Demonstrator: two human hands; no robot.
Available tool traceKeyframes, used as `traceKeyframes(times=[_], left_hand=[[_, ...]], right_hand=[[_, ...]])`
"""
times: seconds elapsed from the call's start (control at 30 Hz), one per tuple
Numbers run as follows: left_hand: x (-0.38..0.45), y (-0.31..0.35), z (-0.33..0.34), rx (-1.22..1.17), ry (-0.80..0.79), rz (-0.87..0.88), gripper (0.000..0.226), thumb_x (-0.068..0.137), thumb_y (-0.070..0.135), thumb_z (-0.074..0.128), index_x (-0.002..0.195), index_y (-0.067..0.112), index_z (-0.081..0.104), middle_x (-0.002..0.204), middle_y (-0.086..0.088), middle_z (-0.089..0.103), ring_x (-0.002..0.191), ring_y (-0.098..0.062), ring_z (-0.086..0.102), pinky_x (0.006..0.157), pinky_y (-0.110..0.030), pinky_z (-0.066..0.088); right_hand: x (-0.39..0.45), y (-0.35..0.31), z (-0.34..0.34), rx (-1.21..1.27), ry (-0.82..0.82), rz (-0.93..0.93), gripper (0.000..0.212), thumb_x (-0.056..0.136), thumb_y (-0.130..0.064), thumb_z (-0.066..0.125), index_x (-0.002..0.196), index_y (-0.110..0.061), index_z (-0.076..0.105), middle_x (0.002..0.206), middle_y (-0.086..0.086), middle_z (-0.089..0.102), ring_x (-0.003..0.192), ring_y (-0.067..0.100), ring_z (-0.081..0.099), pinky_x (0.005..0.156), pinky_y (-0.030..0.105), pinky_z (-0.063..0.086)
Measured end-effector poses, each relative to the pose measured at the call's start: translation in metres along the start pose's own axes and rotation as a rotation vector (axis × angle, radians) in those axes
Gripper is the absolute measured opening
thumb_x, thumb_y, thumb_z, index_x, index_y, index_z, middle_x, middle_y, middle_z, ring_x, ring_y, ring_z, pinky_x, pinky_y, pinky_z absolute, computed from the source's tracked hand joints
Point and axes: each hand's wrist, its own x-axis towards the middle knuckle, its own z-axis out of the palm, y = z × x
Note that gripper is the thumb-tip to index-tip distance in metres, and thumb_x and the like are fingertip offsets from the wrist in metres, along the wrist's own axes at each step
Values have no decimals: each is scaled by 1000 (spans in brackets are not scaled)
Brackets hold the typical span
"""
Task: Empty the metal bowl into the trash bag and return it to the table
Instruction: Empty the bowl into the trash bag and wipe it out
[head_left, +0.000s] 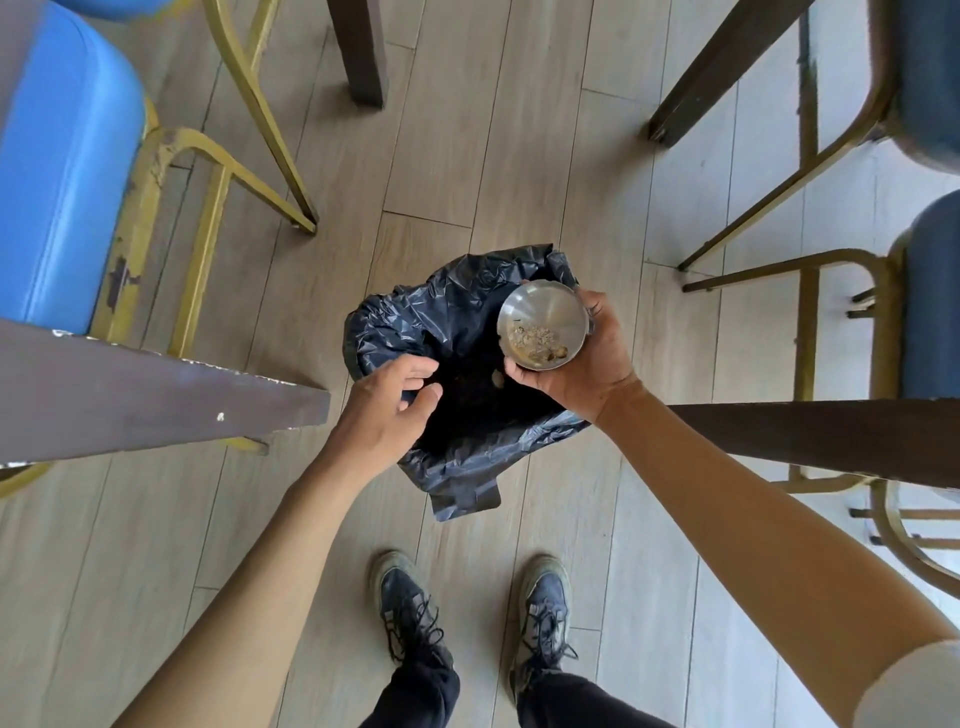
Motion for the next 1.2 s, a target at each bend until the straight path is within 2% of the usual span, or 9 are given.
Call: traceKeyframes(times=[0.1, 0.23, 0.37, 0.47, 0.6, 0.8, 0.87, 1.0, 1.2], left_hand=[[-5, -2, 1, 4, 1, -1, 35, 99, 24, 57, 133, 16, 60, 135, 1, 62, 124, -9, 57, 97, -23, 48], [-12, -8, -1, 7, 9, -5, 35, 99, 25, 58, 133, 16, 60, 136, 0, 61, 124, -9, 56, 99, -26, 50], [-17, -12, -4, 25, 16, -9, 36, 99, 26, 57, 134, 16, 59, 138, 0, 60, 126, -10, 56, 99, -27, 50], [-19, -15, -7, 43, 23, -5, 36, 99, 26, 56, 133, 16, 59, 138, -1, 60, 125, -10, 56, 101, -32, 51], [-19, -18, -10, 49, 33, -13, 35, 98, 27, 56, 132, 18, 60, 136, -1, 60, 125, -11, 56, 102, -38, 52], [-18, -18, -9, 44, 31, -13, 35, 98, 28, 57, 131, 19, 59, 136, -1, 60, 125, -11, 56, 101, -39, 52], [-17, -18, -9, 46, 28, -13, 35, 98, 28, 57, 132, 19, 59, 137, -1, 59, 125, -11, 56, 102, -39, 52], [-15, -16, -7, 48, 24, -8, 36, 98, 28, 57, 132, 17, 59, 137, -3, 59, 124, -12, 56, 102, -38, 51], [-12, -15, -2, 35, 20, -2, 35, 97, 29, 58, 131, 18, 60, 135, -1, 60, 123, -10, 57, 102, -39, 51]], right_hand=[[1, 2, -1, -31, 28, 4, 53, 91, -55, 53, 130, -20, 63, 144, 16, 49, 127, 36, 47, 86, 45, 54], [1, 9, 2, -37, 57, 43, 54, 89, -51, 55, 134, -22, 59, 160, 22, 43, 127, 37, 50, 85, 45, 56], [7, 14, 9, -192, 181, 35, 56, 86, -57, 60, 127, -20, 65, 131, 14, 59, 117, 32, 55, 93, 46, 52], [11, 13, 14, -498, 246, 7, 48, 86, -59, 61, 116, -23, 71, 115, 10, 69, 108, 27, 62, 99, 46, 51], [13, 10, 20, -743, 259, -25, 38, 92, -58, 54, 101, -26, 72, 93, 4, 72, 88, 21, 66, 91, 44, 54], [10, 9, 22, -894, 260, -97, 36, 97, -52, 51, 108, -23, 69, 88, 4, 68, 77, 19, 65, 70, 31, 59], [8, 12, 21, -1005, 275, -184, 32, 100, -46, 51, 115, -25, 70, 94, 7, 65, 82, 20, 64, 66, 25, 58], [13, 18, 15, -1103, 337, -291, 32, 96, -52, 55, 116, -34, 71, 106, 0, 70, 100, 18, 65, 86, 35, 54], [17, 20, 15, -1120, 358, -290, 31, 95, -50, 56, 115, -32, 72, 110, -3, 71, 105, 16, 63, 92, 39, 51]])
